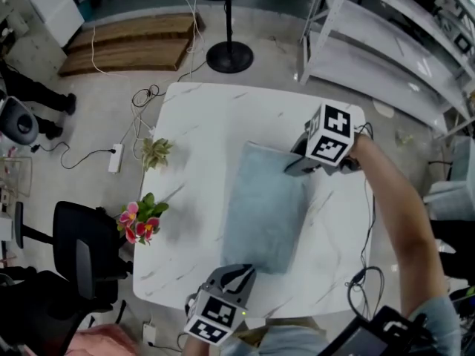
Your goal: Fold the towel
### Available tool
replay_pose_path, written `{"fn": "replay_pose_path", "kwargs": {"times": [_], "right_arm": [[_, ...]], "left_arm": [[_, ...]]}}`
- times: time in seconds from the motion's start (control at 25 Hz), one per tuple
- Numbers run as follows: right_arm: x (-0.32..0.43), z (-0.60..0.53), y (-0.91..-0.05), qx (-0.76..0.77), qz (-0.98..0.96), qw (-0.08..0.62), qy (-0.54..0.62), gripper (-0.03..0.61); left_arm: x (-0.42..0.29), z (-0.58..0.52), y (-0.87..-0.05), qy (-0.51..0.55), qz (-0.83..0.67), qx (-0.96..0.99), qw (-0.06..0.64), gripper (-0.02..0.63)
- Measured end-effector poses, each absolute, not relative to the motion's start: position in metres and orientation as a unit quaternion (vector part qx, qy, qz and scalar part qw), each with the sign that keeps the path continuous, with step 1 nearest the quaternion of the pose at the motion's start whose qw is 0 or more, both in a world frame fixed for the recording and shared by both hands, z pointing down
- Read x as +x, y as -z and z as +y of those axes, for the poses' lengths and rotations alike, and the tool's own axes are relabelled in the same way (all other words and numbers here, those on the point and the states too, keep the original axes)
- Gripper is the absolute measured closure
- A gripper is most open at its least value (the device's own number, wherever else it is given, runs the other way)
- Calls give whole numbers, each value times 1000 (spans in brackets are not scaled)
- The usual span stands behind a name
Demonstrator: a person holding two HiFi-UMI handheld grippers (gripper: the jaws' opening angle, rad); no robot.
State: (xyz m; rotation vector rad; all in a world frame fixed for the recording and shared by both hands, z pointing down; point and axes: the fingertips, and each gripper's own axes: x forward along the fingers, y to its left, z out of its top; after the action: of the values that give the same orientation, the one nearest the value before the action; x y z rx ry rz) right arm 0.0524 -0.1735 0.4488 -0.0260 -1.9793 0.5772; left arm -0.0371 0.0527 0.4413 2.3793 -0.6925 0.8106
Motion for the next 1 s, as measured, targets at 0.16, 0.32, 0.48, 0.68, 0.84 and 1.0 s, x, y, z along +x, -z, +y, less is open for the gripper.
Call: {"fn": "replay_pose_path", "kwargs": {"times": [0.16, 0.32, 0.48, 0.68, 0.84, 1.0], "right_arm": [[45, -157, -427, 21, -831, 534, -153, 494], [37, -133, -411, 53, -834, 543, -86, 492], [26, -104, -402, 72, -835, 545, -31, 492], [11, -76, -395, 83, -834, 544, 37, 491], [1, -55, -396, 100, -833, 539, 71, 489], [-7, -32, -404, 106, -835, 532, 91, 489]], "left_arm": [[-55, 53, -429, -283, -306, 870, 262, 583], [-65, 61, -422, -267, -338, 862, 266, 581], [-68, 74, -420, -265, -355, 857, 262, 581], [-70, 83, -415, -260, -373, 853, 256, 582], [-74, 86, -417, -258, -385, 848, 256, 582], [-77, 89, -419, -255, -396, 843, 260, 582]]}}
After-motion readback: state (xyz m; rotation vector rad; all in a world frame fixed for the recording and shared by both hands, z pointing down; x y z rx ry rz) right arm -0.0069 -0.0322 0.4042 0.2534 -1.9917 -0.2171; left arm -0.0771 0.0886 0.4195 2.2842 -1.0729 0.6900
